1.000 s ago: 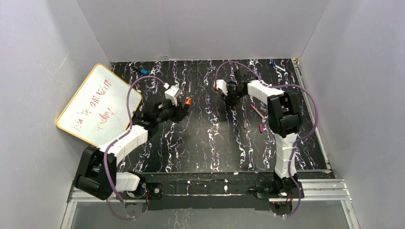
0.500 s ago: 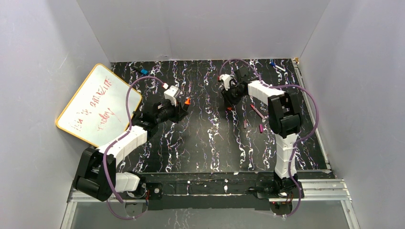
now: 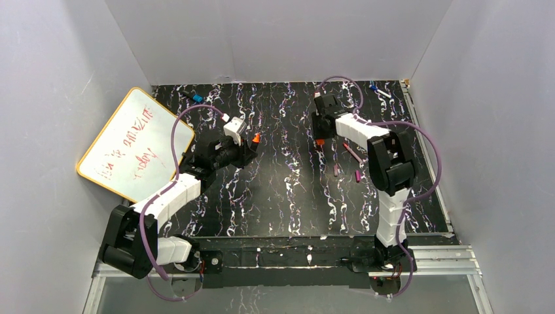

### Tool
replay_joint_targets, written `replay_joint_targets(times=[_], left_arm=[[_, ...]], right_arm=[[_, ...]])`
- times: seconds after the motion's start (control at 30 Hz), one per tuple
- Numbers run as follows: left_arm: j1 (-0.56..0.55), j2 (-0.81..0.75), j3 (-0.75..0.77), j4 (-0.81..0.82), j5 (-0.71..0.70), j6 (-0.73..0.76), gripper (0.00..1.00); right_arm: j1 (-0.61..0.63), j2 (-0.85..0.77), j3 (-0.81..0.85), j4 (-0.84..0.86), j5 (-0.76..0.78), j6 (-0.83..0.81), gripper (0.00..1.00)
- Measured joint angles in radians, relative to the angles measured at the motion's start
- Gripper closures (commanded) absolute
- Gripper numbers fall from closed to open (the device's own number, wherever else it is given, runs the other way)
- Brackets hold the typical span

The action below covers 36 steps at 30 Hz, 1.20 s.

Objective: Insert the pens into the pen caps

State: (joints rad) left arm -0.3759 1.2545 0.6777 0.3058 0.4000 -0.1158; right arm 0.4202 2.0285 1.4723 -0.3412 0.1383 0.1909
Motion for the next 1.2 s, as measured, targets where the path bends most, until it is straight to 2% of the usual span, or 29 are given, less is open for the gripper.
replay_joint_targets(times=[0.33, 0.43, 0.53, 0.63, 0.93, 1.07, 1.2], left_arm=[[0.000, -0.004, -0.003, 0.000, -0.005, -0.001, 1.00], [0.000, -0.005, -0.004, 0.000, -0.008, -0.001, 1.00], [0.000, -0.006, -0.008, 0.000, -0.012, -0.001, 1.00], [0.000, -0.007, -0.010, -0.001, -0.016, -0.001, 1.00], [0.000, -0.017, -0.010, -0.011, -0.020, 0.000, 1.00], [0.000, -0.021, -0.010, -0.018, -0.021, 0.000, 1.00], [0.000, -0.022, -0.010, -0.021, -0.022, 0.000, 1.00]], right_arm=[[0.056, 0.024, 0.031, -0.084, 0.317, 0.214, 0.98], [0.069, 0.024, 0.021, -0.083, 0.348, 0.244, 0.85], [0.072, 0.024, 0.003, -0.076, 0.353, 0.255, 0.71], [0.071, 0.024, -0.011, -0.069, 0.345, 0.256, 0.67], [0.071, 0.026, -0.041, 0.029, 0.281, 0.251, 0.41], [0.071, 0.023, -0.054, 0.068, 0.259, 0.246, 0.39], [0.070, 0.019, -0.063, 0.082, 0.245, 0.239, 0.44]])
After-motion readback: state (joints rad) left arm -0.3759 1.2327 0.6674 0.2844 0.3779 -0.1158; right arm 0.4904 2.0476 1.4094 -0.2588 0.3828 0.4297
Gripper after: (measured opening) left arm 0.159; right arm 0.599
